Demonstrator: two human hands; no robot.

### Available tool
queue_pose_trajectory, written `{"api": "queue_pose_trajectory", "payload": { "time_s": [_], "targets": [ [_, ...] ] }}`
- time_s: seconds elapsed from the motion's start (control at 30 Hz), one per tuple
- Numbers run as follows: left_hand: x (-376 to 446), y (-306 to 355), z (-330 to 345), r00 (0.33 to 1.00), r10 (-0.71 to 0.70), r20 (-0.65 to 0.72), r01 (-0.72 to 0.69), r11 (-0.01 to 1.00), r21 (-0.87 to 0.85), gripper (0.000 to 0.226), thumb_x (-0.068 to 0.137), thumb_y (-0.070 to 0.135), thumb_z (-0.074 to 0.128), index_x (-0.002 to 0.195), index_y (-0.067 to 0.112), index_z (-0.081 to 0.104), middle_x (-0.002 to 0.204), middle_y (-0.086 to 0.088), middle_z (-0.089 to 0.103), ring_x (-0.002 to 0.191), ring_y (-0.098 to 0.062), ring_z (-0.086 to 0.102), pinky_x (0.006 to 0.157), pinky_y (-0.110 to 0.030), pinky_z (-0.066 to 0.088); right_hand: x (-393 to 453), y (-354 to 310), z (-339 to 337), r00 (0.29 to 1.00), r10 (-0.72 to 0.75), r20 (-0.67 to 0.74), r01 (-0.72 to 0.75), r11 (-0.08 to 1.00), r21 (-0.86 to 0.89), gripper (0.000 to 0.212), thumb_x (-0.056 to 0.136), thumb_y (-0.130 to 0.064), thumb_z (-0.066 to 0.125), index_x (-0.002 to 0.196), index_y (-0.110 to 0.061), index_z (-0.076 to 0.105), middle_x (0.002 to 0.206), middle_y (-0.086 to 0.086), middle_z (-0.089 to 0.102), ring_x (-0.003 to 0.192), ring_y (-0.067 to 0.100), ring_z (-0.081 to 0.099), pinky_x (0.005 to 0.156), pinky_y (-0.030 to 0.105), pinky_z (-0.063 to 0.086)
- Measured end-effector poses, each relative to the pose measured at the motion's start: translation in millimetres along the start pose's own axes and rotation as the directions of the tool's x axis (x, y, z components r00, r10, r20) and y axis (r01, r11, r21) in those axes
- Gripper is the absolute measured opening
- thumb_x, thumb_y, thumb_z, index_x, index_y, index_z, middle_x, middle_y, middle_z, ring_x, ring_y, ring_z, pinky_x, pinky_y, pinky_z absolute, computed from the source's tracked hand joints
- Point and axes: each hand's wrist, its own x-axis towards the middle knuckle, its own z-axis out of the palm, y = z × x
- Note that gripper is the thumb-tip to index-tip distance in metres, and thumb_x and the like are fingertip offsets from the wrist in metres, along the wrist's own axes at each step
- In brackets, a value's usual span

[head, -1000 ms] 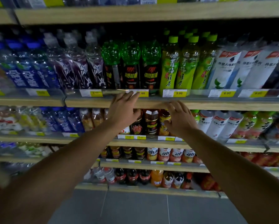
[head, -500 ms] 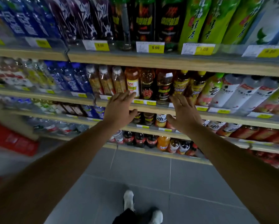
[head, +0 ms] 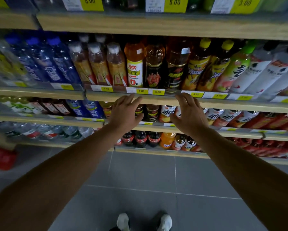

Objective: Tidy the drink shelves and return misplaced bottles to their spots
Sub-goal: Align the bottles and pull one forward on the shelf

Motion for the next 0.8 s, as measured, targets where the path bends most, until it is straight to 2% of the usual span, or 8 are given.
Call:
{"api": "queue_pose_trajectory", "payload": {
  "time_s": [0.13,0.27,0.47,0.67,0.8],
  "targets": [
    [18.1,-2.7,34.5,0.993,0.051,-0.105,-0.048,0.998,0.035,0.062,0.083,0.051,0.053,0.134,0.017,0.058,0.137,-0.015,0.053,0.123,-0.040,0.051,0.102,-0.052,0.042,12.5,12.9,30.5,0.997,-0.032,-0.066,0.030,0.999,-0.021,0.073,0.088,-0.039,0.064,0.150,-0.014,0.034,0.156,0.005,0.033,0.141,0.030,0.029,0.111,0.045,0.036],
    [34.7,-7.1,67.8,0.979,0.109,-0.171,-0.096,0.992,0.083,0.062,0.088,0.048,0.059,0.143,0.020,0.050,0.143,-0.014,0.046,0.131,-0.038,0.041,0.108,-0.052,0.035,27.1,25.8,59.9,0.985,-0.066,-0.157,0.063,0.998,-0.027,0.073,0.088,-0.041,0.062,0.150,-0.014,0.033,0.154,0.007,0.034,0.142,0.029,0.029,0.112,0.045,0.036],
    [50.5,-17.6,112.0,0.941,0.146,-0.305,-0.113,0.986,0.123,0.064,0.086,0.052,0.049,0.143,0.022,0.050,0.131,-0.010,0.051,0.121,-0.036,0.043,0.102,-0.053,0.040,41.8,45.5,96.4,0.940,-0.157,-0.303,0.138,0.987,-0.084,0.071,0.089,-0.039,0.062,0.149,-0.010,0.036,0.153,0.011,0.035,0.141,0.034,0.030,0.115,0.046,0.032],
    [60.0,-26.8,139.4,0.874,0.176,-0.453,-0.116,0.981,0.157,0.055,0.091,0.051,0.053,0.142,0.028,0.052,0.126,-0.007,0.051,0.120,-0.032,0.038,0.106,-0.058,0.030,51.8,58.3,123.4,0.896,-0.192,-0.400,0.154,0.980,-0.126,0.072,0.091,-0.039,0.060,0.151,-0.011,0.033,0.156,0.011,0.031,0.143,0.033,0.024,0.117,0.046,0.028],
    [65.9,-29.6,150.1,0.779,0.201,-0.593,-0.137,0.979,0.153,0.045,0.090,0.047,0.050,0.130,0.029,0.063,0.107,-0.005,0.056,0.105,-0.032,0.047,0.096,-0.051,0.036,61.6,55.7,142.5,0.852,-0.222,-0.474,0.175,0.974,-0.141,0.073,0.086,-0.046,0.051,0.148,-0.011,0.038,0.154,0.010,0.034,0.141,0.036,0.029,0.116,0.047,0.028]
  ]
}}
